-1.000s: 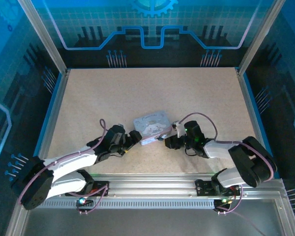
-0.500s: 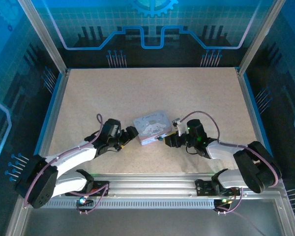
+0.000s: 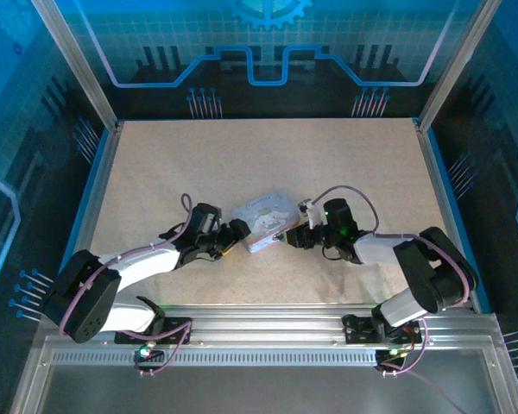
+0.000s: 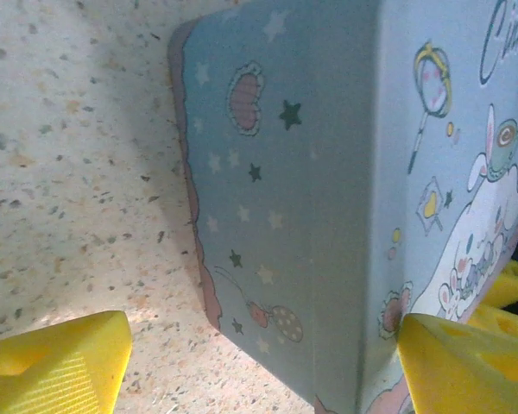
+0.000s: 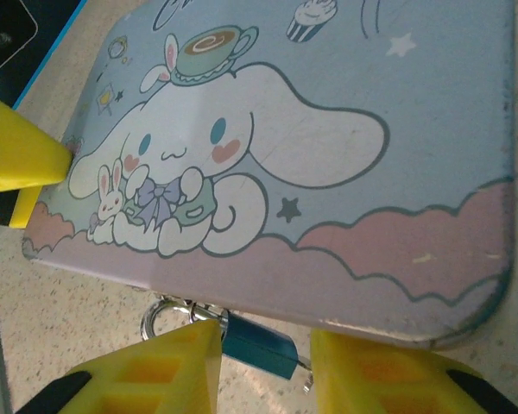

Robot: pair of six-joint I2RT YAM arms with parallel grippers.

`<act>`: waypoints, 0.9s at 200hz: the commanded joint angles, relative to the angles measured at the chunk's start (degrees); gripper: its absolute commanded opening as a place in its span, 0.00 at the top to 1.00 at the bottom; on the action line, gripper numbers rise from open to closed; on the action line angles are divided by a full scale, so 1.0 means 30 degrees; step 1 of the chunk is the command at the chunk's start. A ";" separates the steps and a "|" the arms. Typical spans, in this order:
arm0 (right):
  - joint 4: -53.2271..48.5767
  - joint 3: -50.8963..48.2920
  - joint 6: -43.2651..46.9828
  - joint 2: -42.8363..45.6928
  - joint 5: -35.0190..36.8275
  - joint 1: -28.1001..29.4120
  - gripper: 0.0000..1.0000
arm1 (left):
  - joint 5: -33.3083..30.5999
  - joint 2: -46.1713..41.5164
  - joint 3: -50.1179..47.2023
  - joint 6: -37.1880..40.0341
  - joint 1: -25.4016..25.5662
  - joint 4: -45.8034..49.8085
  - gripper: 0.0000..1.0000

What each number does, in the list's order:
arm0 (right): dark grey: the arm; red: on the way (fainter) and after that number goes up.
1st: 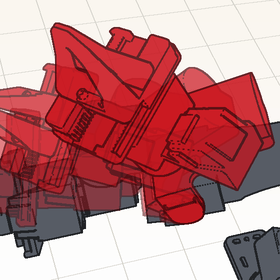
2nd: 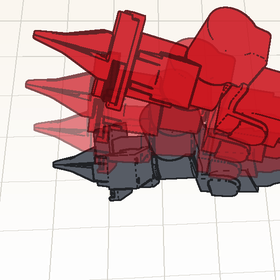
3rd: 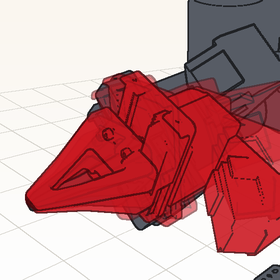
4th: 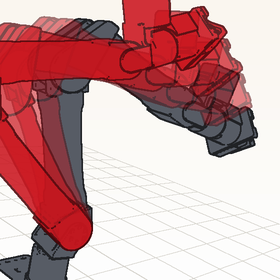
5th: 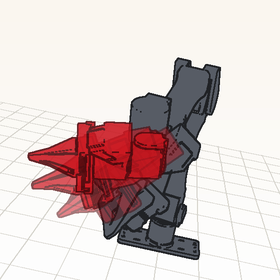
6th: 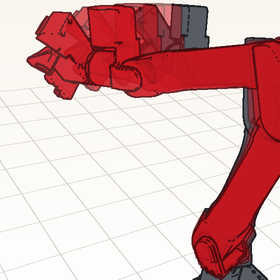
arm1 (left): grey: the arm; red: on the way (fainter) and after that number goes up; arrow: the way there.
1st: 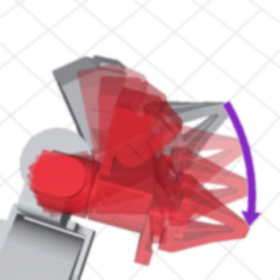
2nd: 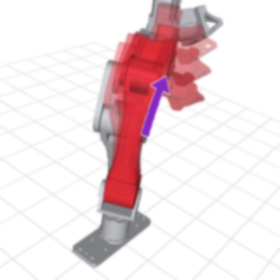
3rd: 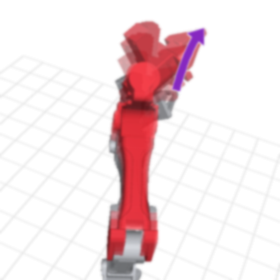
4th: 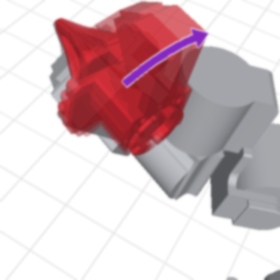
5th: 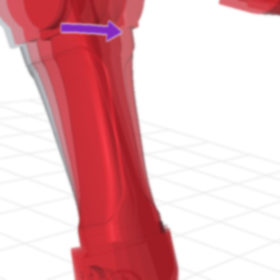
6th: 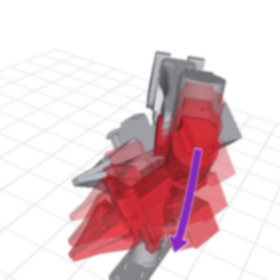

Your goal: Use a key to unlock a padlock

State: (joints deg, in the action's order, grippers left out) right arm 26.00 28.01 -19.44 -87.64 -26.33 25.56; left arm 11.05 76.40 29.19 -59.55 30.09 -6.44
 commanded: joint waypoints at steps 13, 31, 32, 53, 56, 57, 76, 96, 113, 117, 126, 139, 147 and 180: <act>0.1021 0.0790 0.0566 -0.0682 -0.1122 -0.0630 0.64 | 0.0449 0.0912 -0.0609 -0.0148 0.0436 -0.0792 0.21; 0.1027 0.0220 0.0719 -0.0232 -0.1020 -0.0750 0.60 | 0.0432 0.1044 -0.0693 -0.0270 0.0489 -0.1029 0.21; 0.1000 0.0188 0.0743 -0.0217 -0.1015 -0.0753 0.60 | 0.0440 0.1045 -0.0700 -0.0288 0.0474 -0.1038 0.21; 0.0593 -0.0495 0.1106 0.0307 -0.0924 -0.1055 0.58 | 0.0393 0.1043 -0.0566 -0.0201 0.0485 -0.0918 0.21; 0.0555 -0.0578 0.1132 0.0323 -0.0896 -0.1087 0.57 | 0.0375 0.1046 -0.0546 -0.0187 0.0466 -0.0929 0.21; 0.0544 -0.0606 0.1140 0.0339 -0.0924 -0.1098 0.57 | 0.0382 0.1046 -0.0538 -0.0174 0.0478 -0.0930 0.21; 0.0169 -0.0736 0.1382 0.0203 -0.0821 -0.1156 0.56 | 0.0410 0.1054 -0.0531 -0.0183 0.0481 -0.0938 0.21; 0.0173 -0.0559 0.1340 -0.0210 -0.0885 -0.1146 0.56 | 0.0433 0.1076 -0.0567 -0.0247 0.0478 -0.1061 0.21; 0.0028 -0.0362 0.1388 -0.0542 -0.0900 -0.1108 0.55 | 0.0424 0.1053 -0.0645 -0.0343 0.0472 -0.1143 0.22; 0.0029 -0.0303 0.1409 -0.0603 -0.0920 -0.1108 0.54 | 0.0421 0.1049 -0.0648 -0.0340 0.0473 -0.1187 0.21; 0.0128 -0.0297 0.1518 -0.0720 -0.1029 -0.1107 0.54 | 0.0431 0.1075 -0.0644 -0.0347 0.0463 -0.1178 0.21; 0.0119 -0.0303 0.1824 -0.0733 -0.1249 -0.1101 0.54 | 0.0441 0.1074 -0.0633 -0.0336 0.0489 -0.1149 0.21; 0.0058 -0.0306 0.2057 -0.0673 -0.1291 -0.1160 0.52 | 0.0444 0.1076 -0.0618 -0.0316 0.0473 -0.1121 0.21; -0.0169 -0.0258 0.3222 -0.0648 -0.1700 -0.1227 0.46 | 0.0436 0.1102 -0.0564 -0.0322 0.0489 -0.1106 0.21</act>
State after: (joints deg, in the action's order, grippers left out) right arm 26.39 26.33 -13.61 -89.12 -29.15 22.81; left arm 11.88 78.67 28.71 -60.03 31.03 -11.49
